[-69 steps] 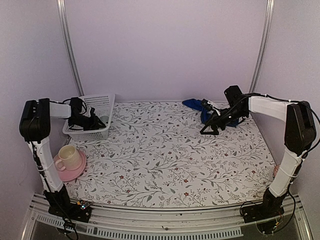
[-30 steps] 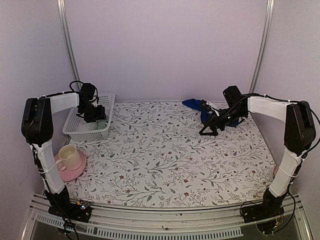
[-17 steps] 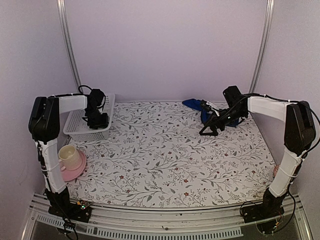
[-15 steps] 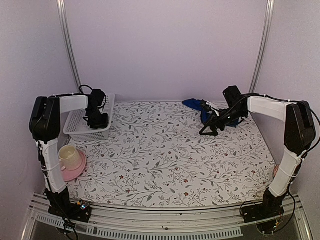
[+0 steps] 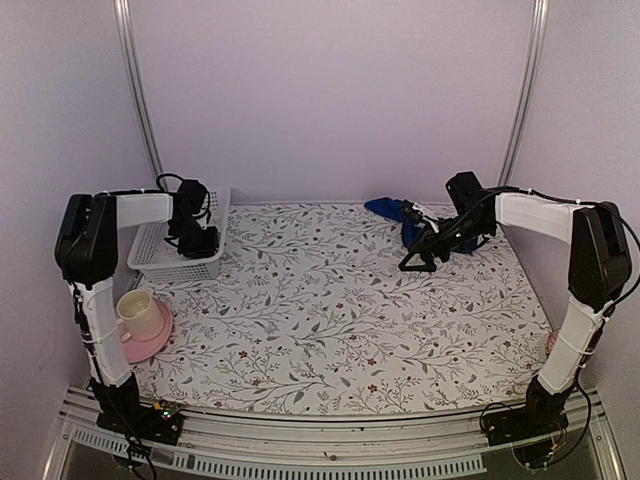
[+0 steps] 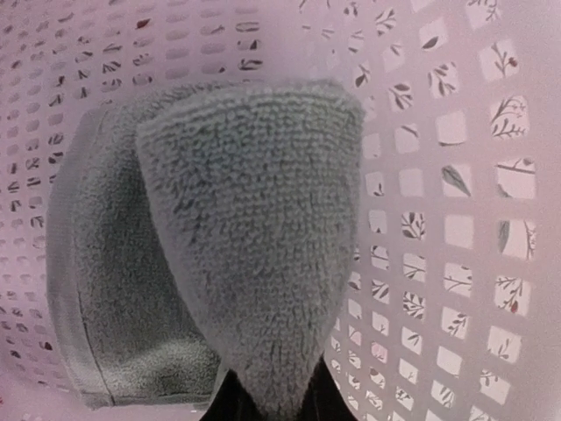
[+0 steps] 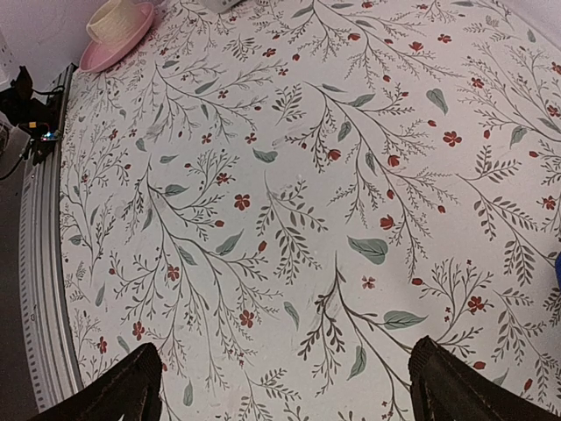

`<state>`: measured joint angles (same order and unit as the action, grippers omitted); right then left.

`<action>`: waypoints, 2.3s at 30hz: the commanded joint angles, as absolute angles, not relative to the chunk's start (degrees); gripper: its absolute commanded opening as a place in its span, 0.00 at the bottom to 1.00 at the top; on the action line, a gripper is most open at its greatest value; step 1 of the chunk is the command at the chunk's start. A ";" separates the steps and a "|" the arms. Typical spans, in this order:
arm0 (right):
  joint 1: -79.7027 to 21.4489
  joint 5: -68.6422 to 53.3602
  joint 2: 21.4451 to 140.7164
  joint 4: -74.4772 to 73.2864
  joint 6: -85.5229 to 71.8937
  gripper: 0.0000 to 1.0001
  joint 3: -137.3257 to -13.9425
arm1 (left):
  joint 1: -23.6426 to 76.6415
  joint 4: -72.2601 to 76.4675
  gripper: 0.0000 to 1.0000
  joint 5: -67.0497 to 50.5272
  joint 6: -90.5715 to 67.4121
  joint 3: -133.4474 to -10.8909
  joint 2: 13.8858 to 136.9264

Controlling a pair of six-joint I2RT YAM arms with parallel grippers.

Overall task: Roll the towels
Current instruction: Adjust the towel in the storage box.

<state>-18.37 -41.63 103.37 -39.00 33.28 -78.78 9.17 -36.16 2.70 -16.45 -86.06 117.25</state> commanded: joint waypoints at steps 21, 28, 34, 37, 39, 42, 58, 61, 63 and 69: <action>-18.67 -41.13 104.41 -39.46 33.84 0.99 -78.79 | -3.43 -13.68 0.21 -33.33 -25.28 -69.65 111.78; -18.70 -41.13 104.76 -39.46 33.85 0.99 -78.88 | -3.42 -19.20 0.38 -25.50 -22.25 -72.55 111.31; -18.68 -41.13 105.11 -39.54 33.92 0.99 -78.92 | -3.43 -21.47 0.40 -22.43 -20.47 -73.87 110.96; -18.72 -41.09 105.25 -39.63 33.93 0.99 -79.05 | -3.43 -21.28 0.40 -22.62 -20.37 -74.10 110.91; -18.79 -41.18 105.21 -39.68 33.93 0.99 -79.08 | -3.43 -21.25 0.40 -21.95 -20.43 -74.18 110.85; -18.77 -41.18 105.12 -39.80 33.92 0.99 -79.10 | -3.43 -21.12 0.42 -21.50 -20.57 -74.26 110.87; -18.86 -40.61 104.95 -39.77 34.08 0.99 -79.11 | 2.68 -25.15 0.79 -10.01 -18.26 -78.24 107.31; -18.81 -40.56 104.71 -39.89 34.04 0.99 -79.10 | 4.71 -28.71 0.79 -3.95 -17.66 -80.88 108.71; -18.84 -40.66 104.58 -39.90 34.06 0.99 -79.12 | 5.97 -30.47 0.78 -0.76 -17.25 -82.09 109.54; -18.87 -41.00 104.47 -39.87 34.01 0.99 -79.10 | 9.02 -33.20 0.74 6.33 -16.85 -83.51 110.95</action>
